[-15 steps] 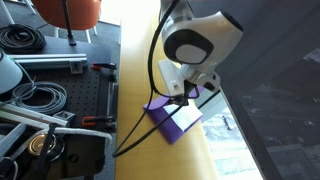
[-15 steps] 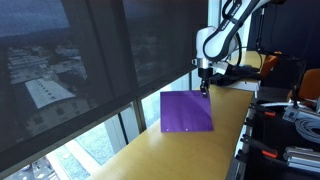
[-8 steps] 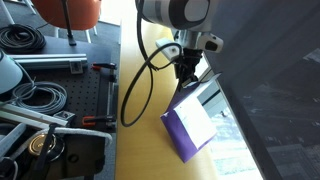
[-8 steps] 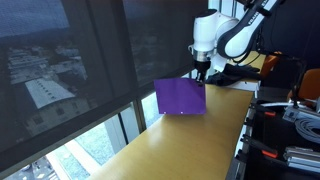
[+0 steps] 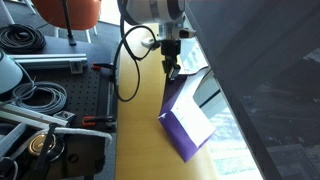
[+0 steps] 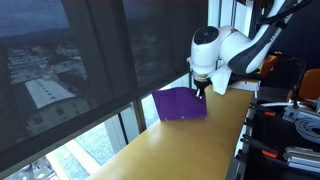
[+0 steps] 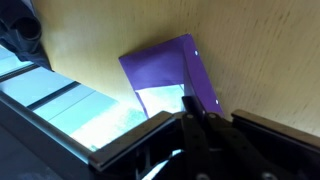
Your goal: Open the purple file holder
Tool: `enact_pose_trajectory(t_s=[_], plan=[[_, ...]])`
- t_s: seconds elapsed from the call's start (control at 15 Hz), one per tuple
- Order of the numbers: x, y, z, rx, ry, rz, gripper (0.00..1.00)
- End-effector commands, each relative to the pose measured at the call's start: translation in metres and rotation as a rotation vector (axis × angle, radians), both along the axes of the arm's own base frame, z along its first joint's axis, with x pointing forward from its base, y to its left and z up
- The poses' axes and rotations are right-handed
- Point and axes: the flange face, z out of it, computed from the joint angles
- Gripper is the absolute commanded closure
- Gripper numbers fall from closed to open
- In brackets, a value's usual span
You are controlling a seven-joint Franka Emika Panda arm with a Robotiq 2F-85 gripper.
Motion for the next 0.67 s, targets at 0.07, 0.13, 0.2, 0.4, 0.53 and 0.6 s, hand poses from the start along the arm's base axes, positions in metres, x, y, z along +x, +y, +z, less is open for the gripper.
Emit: enact_pose_trajectory(t_s=[0.07, 0.13, 0.2, 0.4, 0.53, 0.6], plan=[[-0.02, 0.04, -0.032, -0.049, 0.016, -0.017, 1.0], [-0.022, 0.051, -0.036, -0.047, 0.021, -0.022, 1.0], [-0.024, 0.06, -0.038, -0.043, 0.026, -0.025, 1.0], [-0.024, 0.09, -0.04, -0.029, 0.035, -0.03, 1.0], [-0.022, 0.107, -0.038, -0.013, 0.028, -0.025, 1.0], [-0.02, 0.113, -0.038, -0.008, 0.03, -0.024, 1.0]])
